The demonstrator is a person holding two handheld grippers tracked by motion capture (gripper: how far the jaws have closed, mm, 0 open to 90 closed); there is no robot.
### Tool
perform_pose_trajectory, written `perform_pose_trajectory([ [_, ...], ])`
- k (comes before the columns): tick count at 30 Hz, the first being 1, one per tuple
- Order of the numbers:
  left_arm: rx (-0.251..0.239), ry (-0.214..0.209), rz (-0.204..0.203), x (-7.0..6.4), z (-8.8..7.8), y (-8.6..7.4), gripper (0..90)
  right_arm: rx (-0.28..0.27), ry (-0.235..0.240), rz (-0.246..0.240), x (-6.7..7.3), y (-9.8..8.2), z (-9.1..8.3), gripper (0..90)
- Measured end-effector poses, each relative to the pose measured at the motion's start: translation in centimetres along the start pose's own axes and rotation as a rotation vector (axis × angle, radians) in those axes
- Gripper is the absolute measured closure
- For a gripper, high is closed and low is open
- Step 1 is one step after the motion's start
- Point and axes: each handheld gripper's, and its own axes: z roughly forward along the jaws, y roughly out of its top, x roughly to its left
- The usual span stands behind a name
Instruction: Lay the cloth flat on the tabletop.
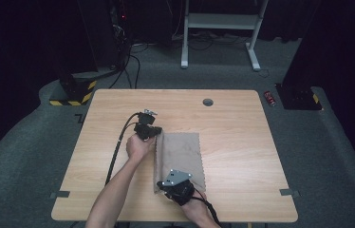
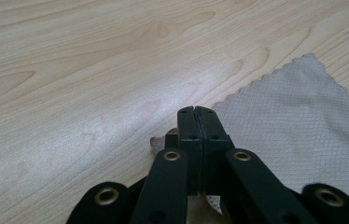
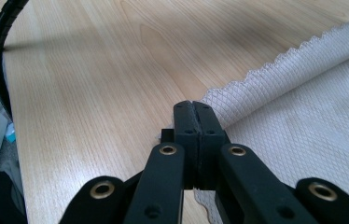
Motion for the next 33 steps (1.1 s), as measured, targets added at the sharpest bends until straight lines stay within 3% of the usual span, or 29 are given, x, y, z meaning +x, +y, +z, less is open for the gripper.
perform_pose_trajectory([
  [16, -0.021, -0.032, -0.004, -1.0, 0.5, 0.5, 89.5, -0.005, -0.037, 0.038, -1.0, -1.5, -1.8, 89.6],
  [25, -0.03, -0.043, 0.038, -2.2, 0.4, 1.4, 89.5, -0.007, -0.045, 0.058, -1.3, -2.2, -2.5, 89.5],
  [33, -0.031, -0.047, 0.052, -3.2, 1.1, 1.9, 89.4, -0.017, -0.068, 0.083, -1.9, -3.1, -3.6, 89.5],
])
